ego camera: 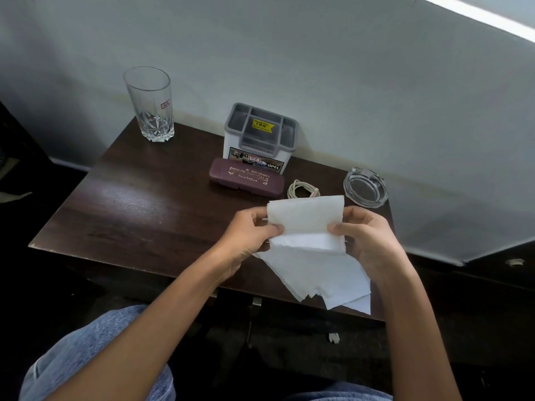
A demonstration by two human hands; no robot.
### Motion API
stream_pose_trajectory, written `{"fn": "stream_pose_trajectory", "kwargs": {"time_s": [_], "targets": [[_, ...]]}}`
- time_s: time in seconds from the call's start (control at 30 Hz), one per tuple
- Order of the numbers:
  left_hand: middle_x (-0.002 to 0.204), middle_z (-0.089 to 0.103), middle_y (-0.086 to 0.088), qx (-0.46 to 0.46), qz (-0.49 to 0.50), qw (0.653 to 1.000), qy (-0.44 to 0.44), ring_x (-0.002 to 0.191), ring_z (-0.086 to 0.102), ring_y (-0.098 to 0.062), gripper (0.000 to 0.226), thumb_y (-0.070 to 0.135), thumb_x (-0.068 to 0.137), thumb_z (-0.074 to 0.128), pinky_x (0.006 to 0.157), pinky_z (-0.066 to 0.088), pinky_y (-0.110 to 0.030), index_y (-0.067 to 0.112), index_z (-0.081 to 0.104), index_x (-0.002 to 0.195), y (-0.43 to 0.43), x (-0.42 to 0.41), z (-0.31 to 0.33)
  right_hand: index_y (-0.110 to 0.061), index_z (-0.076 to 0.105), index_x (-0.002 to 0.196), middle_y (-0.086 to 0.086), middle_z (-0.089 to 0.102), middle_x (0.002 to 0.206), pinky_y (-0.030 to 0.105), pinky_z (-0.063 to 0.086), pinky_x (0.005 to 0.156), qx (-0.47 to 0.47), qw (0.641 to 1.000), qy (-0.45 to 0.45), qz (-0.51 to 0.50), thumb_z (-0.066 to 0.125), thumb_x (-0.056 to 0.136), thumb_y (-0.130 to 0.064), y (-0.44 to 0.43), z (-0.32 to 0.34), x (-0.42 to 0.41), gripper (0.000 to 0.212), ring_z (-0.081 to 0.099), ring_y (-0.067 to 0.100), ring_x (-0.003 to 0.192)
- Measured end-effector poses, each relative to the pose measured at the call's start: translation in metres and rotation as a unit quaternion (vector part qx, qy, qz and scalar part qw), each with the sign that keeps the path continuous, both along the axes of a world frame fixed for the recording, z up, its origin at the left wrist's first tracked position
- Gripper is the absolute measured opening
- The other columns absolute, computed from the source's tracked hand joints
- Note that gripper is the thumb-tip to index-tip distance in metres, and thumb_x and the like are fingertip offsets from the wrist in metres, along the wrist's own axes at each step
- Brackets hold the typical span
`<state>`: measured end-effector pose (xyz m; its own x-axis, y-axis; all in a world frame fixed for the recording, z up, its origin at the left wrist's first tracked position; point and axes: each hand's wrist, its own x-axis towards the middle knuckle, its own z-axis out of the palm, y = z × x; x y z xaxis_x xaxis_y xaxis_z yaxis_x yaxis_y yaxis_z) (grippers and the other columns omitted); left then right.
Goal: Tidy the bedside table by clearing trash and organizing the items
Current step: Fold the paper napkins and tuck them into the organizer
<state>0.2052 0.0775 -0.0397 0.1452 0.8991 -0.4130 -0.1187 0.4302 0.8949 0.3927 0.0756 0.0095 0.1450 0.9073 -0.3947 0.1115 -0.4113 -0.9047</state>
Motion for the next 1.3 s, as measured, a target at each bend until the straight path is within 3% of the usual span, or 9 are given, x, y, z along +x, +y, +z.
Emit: {"fn": "stream_pose_trajectory", "kwargs": {"time_s": [0.1,0.23,0.43,0.53,0.67,0.77,0.9,1.03,1.3], "targets": [[0.081,0.069,0.001,0.007,-0.002,1.000,0.007,0.065,0.050,-0.010,0.030,-0.003,0.086,0.055,0.058,0.044,-0.020,0.019,0.073,0.076,0.000,0.000,0.004,-0.008,0.065,0.069,0.012,0.065,0.076,0.039,0.048,0.067,0.014,1.000,0.000,0.005,0.054,0.077,0.016,0.000,-0.002,0.000,0.028,0.056,0.027,0.075],[0.088,0.071,0.007,0.035,-0.001,0.999,0.025,0.060,0.047,-0.005,0.041,-0.004,0.089,0.044,0.053,0.038,-0.015,0.018,0.073,0.071,-0.002,0.000,0.009,-0.012,0.066,0.054,0.008,0.063,0.066,0.034,0.040,0.062,0.029,1.000,-0.001,0.000,0.045,0.077,0.018,0.001,-0.007,0.000,0.044,0.051,0.025,0.071],[0.096,0.072,0.000,0.065,0.023,0.997,0.040,0.078,0.059,-0.012,0.044,-0.005,0.088,0.034,0.063,0.049,-0.023,0.012,0.071,0.074,-0.001,0.003,0.011,-0.008,0.066,0.061,0.016,0.062,0.089,0.031,0.057,0.062,0.041,0.998,-0.031,-0.020,0.038,0.081,0.017,0.003,-0.008,-0.003,0.043,0.058,0.028,0.083],[0.085,0.070,-0.001,0.064,0.045,0.996,0.036,0.075,0.058,-0.013,0.042,0.000,0.087,0.033,0.057,0.049,-0.020,0.011,0.072,0.075,-0.002,0.002,0.014,-0.007,0.067,0.068,0.015,0.063,0.088,0.042,0.057,0.071,0.049,0.998,-0.032,-0.021,0.038,0.084,0.013,0.003,-0.007,-0.005,0.038,0.058,0.028,0.084],[0.086,0.069,-0.001,0.076,0.063,0.995,0.029,0.078,0.060,-0.010,0.024,0.013,0.089,0.052,0.056,0.050,-0.013,0.010,0.073,0.078,-0.005,0.002,0.015,-0.005,0.069,0.075,0.015,0.066,0.083,0.048,0.052,0.076,0.050,0.998,-0.006,-0.036,0.042,0.088,0.002,0.002,-0.004,-0.007,0.030,0.058,0.028,0.080],[0.090,0.068,-0.010,0.102,0.050,0.992,0.061,0.080,0.061,-0.017,0.014,0.009,0.082,0.066,0.058,0.053,-0.018,0.021,0.071,0.076,-0.003,0.003,0.008,-0.006,0.069,0.081,0.012,0.066,0.079,0.041,0.055,0.070,0.067,0.997,-0.032,-0.014,0.060,0.083,0.000,-0.001,-0.002,-0.009,0.010,0.061,0.022,0.075],[0.085,0.064,-0.012,0.124,0.058,0.988,0.070,0.079,0.060,-0.020,0.021,0.002,0.078,0.070,0.057,0.055,-0.021,0.022,0.062,0.076,-0.003,0.003,0.005,-0.010,0.061,0.092,0.008,0.067,0.079,0.024,0.053,0.056,0.092,0.994,-0.056,-0.026,0.066,0.076,0.010,-0.001,-0.004,-0.012,0.026,0.065,0.020,0.073],[0.083,0.064,-0.005,0.125,0.091,0.985,0.078,0.076,0.061,-0.015,0.026,-0.001,0.077,0.070,0.051,0.050,-0.014,0.020,0.054,0.079,-0.002,0.002,0.009,-0.011,0.057,0.106,0.009,0.069,0.084,0.031,0.052,0.061,0.072,0.997,-0.001,-0.039,0.068,0.076,0.008,0.000,-0.005,-0.011,0.038,0.066,0.021,0.074],[0.080,0.067,0.006,0.126,0.199,0.970,0.064,0.076,0.067,-0.008,0.034,0.008,0.074,0.076,0.067,0.056,-0.023,0.028,0.056,0.091,0.003,-0.002,0.013,-0.003,0.064,0.088,0.011,0.070,0.075,0.025,0.053,0.060,0.111,0.991,0.018,-0.068,0.066,0.076,0.010,-0.002,-0.007,-0.022,0.018,0.064,0.023,0.073]]}}
